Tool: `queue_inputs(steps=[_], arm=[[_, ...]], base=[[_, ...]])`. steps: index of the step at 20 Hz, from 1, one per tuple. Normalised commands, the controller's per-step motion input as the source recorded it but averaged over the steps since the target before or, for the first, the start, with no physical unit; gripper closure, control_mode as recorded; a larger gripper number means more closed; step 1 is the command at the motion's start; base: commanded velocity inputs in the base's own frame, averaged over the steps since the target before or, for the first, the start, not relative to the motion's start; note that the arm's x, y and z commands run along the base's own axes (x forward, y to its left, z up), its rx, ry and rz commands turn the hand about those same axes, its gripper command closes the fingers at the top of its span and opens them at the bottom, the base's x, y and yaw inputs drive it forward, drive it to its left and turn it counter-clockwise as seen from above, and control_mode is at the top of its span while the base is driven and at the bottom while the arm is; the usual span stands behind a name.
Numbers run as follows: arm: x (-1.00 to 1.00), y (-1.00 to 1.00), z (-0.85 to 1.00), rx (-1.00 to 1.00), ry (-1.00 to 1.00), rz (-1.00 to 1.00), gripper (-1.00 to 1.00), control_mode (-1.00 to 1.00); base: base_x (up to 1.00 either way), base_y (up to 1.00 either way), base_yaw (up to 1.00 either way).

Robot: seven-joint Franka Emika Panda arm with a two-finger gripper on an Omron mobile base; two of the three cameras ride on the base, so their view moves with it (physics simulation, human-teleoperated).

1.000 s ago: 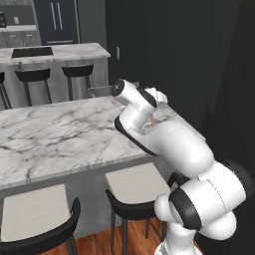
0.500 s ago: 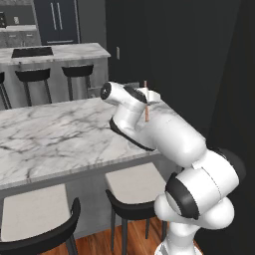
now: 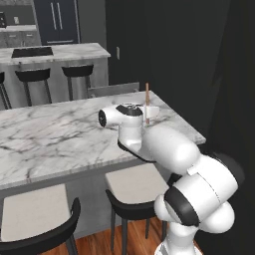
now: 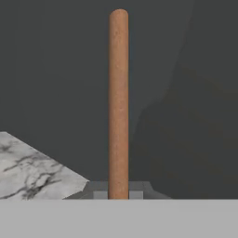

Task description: Take a straw from the drawer in front and place it inside the glass cup on the dining counter.

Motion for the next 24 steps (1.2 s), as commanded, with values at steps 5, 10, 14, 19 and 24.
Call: queue_inputs(steps=[5, 10, 14, 19, 24], arm=[[0.51, -0.16, -0.03, -0.05, -0.07, -0.03, 1.0, -1.0], [0.43, -0.06, -0.01, -0.02, 0.0, -0.03, 1.0, -1.0], [0.07, 0.0, -0.01, 0.0, 0.0, -0.03, 1.0, -1.0], [0.01, 0.0, -0.17, 0.0, 0.0, -0.05, 1.0, -1.0], [0.04, 0.0, -0.24, -0.01, 0.0, -0.05, 1.0, -1.0]], base=[[0.0, 0.0, 0.0], [0.0, 0.0, 0.0], [0.0, 0.0, 0.0], [0.0, 0.0, 0.0], [0.0, 0.0, 0.0]])
